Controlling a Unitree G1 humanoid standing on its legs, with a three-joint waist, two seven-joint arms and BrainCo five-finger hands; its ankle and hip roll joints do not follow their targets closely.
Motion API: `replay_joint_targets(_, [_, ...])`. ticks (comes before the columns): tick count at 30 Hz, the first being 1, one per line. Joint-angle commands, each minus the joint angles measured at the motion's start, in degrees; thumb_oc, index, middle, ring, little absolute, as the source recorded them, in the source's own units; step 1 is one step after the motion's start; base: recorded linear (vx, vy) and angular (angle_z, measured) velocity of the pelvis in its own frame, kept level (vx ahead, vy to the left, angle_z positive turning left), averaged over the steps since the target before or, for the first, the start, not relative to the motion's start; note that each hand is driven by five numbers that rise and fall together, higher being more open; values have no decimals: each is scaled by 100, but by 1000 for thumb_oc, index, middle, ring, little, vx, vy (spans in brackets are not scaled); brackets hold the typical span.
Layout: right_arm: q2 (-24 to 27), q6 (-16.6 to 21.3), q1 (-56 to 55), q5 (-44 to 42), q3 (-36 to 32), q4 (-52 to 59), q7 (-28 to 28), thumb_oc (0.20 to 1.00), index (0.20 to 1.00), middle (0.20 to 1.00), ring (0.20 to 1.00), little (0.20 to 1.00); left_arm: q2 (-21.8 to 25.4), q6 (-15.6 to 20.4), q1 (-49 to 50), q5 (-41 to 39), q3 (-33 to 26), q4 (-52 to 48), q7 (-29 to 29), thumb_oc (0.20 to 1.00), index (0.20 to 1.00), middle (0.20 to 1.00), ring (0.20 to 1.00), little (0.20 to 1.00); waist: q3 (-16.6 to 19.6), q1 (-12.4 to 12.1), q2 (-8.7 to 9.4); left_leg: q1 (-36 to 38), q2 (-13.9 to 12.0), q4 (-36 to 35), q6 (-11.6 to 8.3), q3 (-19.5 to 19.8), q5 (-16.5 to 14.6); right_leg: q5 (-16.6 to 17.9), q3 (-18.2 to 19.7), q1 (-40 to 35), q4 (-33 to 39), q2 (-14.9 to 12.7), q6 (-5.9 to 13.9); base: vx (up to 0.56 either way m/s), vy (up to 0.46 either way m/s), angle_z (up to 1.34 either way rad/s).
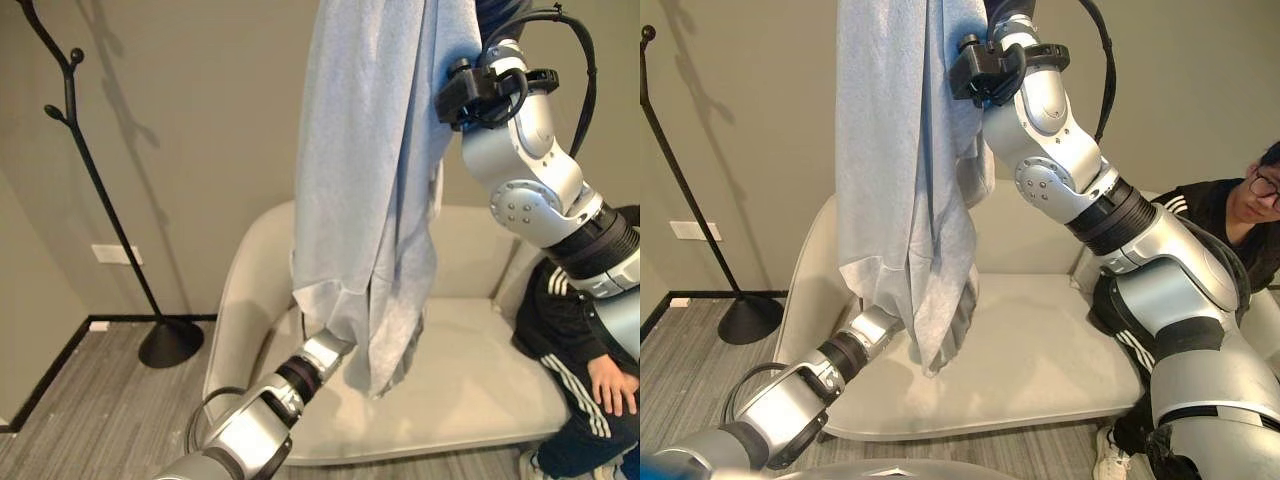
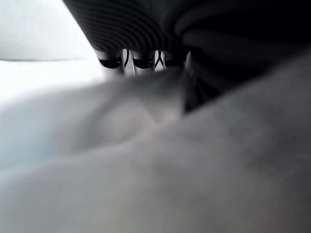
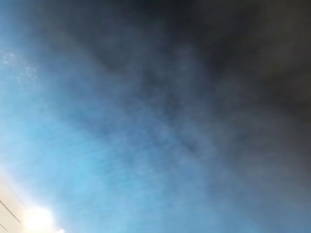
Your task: Hang the clothes on the sofa on the clothes rack.
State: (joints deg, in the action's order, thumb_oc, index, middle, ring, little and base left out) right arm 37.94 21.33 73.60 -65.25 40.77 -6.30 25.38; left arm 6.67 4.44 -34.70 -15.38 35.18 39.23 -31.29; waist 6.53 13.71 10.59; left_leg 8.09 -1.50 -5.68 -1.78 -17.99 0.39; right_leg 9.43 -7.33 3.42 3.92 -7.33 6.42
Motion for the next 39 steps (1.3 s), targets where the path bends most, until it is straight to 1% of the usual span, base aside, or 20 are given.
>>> replay_joint_targets(1, [723, 298, 373, 244, -430, -49, 149, 200, 200, 200, 200, 200, 133, 410, -438, 299, -453, -729, -412, 200, 200, 200, 200, 200, -278, -361, -269, -127, 3, 80, -9, 559, -563, -673, 116, -74, -909, -447, 372, 7, 5, 4])
replay_joint_targets(4, [931, 174, 61, 564, -508, 281, 172, 200, 200, 200, 200, 200, 374, 392, -346, 521, -716, -1285, -611, 200, 200, 200, 200, 200, -288, -396, -298, -132, 12, 85, -1, 573, -567, -683, 88, -83, -922, -460, 377, 7, 12, 4])
replay_joint_targets(9, [1340, -180, -623, 1394, -667, 788, -20, 200, 200, 200, 200, 200, 988, 328, -119, 1451, -1388, -2432, -1129, 200, 200, 200, 200, 200, -334, -477, -352, -136, 17, 91, 18, 602, -577, -706, 39, -90, -962, -476, 386, 3, 10, 9])
replay_joint_targets(10, [1478, -290, -878, 1679, -719, 971, -148, 200, 200, 200, 200, 200, 1194, 308, 29, 1823, -1687, -2803, -1262, 200, 200, 200, 200, 200, -349, -505, -366, -136, 10, 95, 23, 612, -577, -709, 24, -94, -964, -479, 393, 0, 0, 0])
replay_joint_targets(11, [1563, -330, -978, 1798, -721, 1049, -217, 200, 200, 200, 200, 200, 1239, 315, 95, 1918, -1803, -2963, -1300, 200, 200, 200, 200, 200, -350, -511, -363, -138, 9, 97, 24, 614, -578, -710, 19, -93, -965, -479, 395, 0, 0, 0])
replay_joint_targets(13, [1667, -390, -1107, 1990, -713, 1195, -325, 200, 200, 200, 200, 200, 1298, 342, 143, 2042, -1955, -3176, -1354, 200, 200, 200, 200, 200, -356, -524, -372, -141, 8, 99, 25, 621, -575, -711, 14, -93, -966, -478, 397, 1, 3, 2])
replay_joint_targets(17, [1897, -427, -1591, 2416, -772, 1666, -632, 200, 200, 200, 200, 200, 1519, 289, 273, 2779, -2197, -3670, -1520, 200, 200, 200, 200, 200, -361, -549, -386, -154, -8, 99, 22, 638, -570, -721, -20, -97, -966, -486, 410, 2, 5, 3])
replay_joint_targets(18, [1918, -403, -1732, 2549, -743, 1881, -688, 200, 200, 200, 200, 200, 1663, 200, 257, 3184, -2238, -3843, -1629, 200, 200, 200, 200, 200, -371, -550, -406, -162, -12, 100, 23, 637, -565, -716, -27, -86, -969, -487, 418, 0, 0, 0])
replay_joint_targets(20, [1891, -424, -1878, 2659, -817, 2048, -694, 200, 200, 200, 200, 200, 1734, 114, 290, 3369, -2265, -3920, -1667, 200, 200, 200, 200, 200, -374, -548, -413, -170, -11, 103, 27, 640, -565, -712, -28, -82, -968, -488, 423, 0, 0, 0])
replay_joint_targets(22, [1610, -473, -2250, 2802, -874, 2337, -731, 200, 200, 200, 200, 200, 2075, -117, 396, 4063, -2342, -4190, -1777, 200, 200, 200, 200, 200, -379, -589, -443, -186, -3, 103, 43, 649, -567, -701, -15, -69, -963, -497, 433, 0, 0, 0])
replay_joint_targets(23, [1599, -477, -2260, 2807, -880, 2343, -729, 200, 200, 200, 200, 200, 2080, -124, 409, 4073, -2343, -4203, -1774, 200, 200, 200, 200, 200, -373, -584, -435, -186, -3, 104, 44, 648, -567, -700, -13, -69, -963, -498, 433, 0, 0, 0])
replay_joint_targets(27, [1169, -508, -2571, 2877, -1010, 2434, -644, 200, 200, 200, 200, 200, 2641, -432, 712, 4849, -2420, -4419, -1726, 200, 200, 200, 200, 200, -384, -659, -471, -198, 11, 104, 65, 645, -573, -687, -4, -61, -949, -512, 450, -8, 1, 1])
replay_joint_targets(29, [1089, -541, -2634, 2876, -1037, 2435, -656, 200, 200, 200, 200, 200, 2730, -452, 801, 4911, -2454, -4447, -1687, 200, 200, 200, 200, 200, -381, -681, -471, -203, 19, 105, 72, 649, -574, -679, -7, -61, -943, -521, 452, -29, 5, -2])
replay_joint_targets(30, [799, -591, -2875, 2342, -929, 2319, -702, 200, 200, 200, 200, 200, 2853, -484, 1039, 4919, -2499, -4414, -1625, 200, 200, 200, 200, 200, -385, -779, -466, -218, 42, 111, 79, 657, -566, -672, -40, -77, -940, -556, 448, -45, 8, -2])
replay_joint_targets(32, [646, -708, -2956, 1865, -723, 2242, -799, 200, 200, 200, 200, 200, 2822, -476, 1155, 4767, -2483, -4342, -1562, 200, 200, 200, 200, 200, -381, -844, -445, -236, 56, 119, 79, 683, -552, -661, -70, -88, -937, -582, 440, -42, 4, 7])
replay_joint_targets(33, [643, -705, -2946, 1849, -715, 2229, -812, 200, 200, 200, 200, 200, 2823, -475, 1165, 4765, -2490, -4345, -1560, 200, 200, 200, 200, 200, -376, -834, -446, -237, 57, 118, 79, 687, -551, -663, -74, -90, -936, -584, 440, -27, -1, 15])
replay_joint_targets(35, [590, -828, -2991, 1151, -297, 2023, -987, 200, 200, 200, 200, 200, 2804, -447, 1251, 4650, -2399, -4384, -1513, 200, 200, 200, 200, 200, -368, -950, -411, -255, 73, 122, 69, 738, -541, -656, -132, -119, -931, -607, 431, -36, 0, 14])
replay_joint_targets(36, [428, -682, -3252, 958, -414, 1899, -1126, 200, 200, 200, 200, 200, 2744, -468, 1313, 4711, -2324, -4416, -1426, 200, 200, 200, 200, 200, -366, -989, -449, -268, 79, 122, 70, 779, -541, -666, -203, -147, -923, -627, 439, -37, 0, 14])
replay_joint_targets(37, [245, -725, -3438, 1010, -562, 1745, -1153, 200, 200, 200, 200, 200, 2712, -412, 1299, 4726, -2286, -4436, -1379, 200, 200, 200, 200, 200, -363, -1019, -460, -269, 84, 125, 76, 800, -541, -670, -238, -161, -922, -637, 443, -21, -2, 19])
replay_joint_targets(39, [140, -755, -3624, 978, -715, 1644, -1254, 200, 200, 200, 200, 200, 2673, -391, 1297, 4719, -2266, -4429, -1357, 200, 200, 200, 200, 200, -355, -1045, -457, -267, 94, 126, 81, 818, -546, -676, -282, -179, -927, -652, 447, -9, 4, 19])
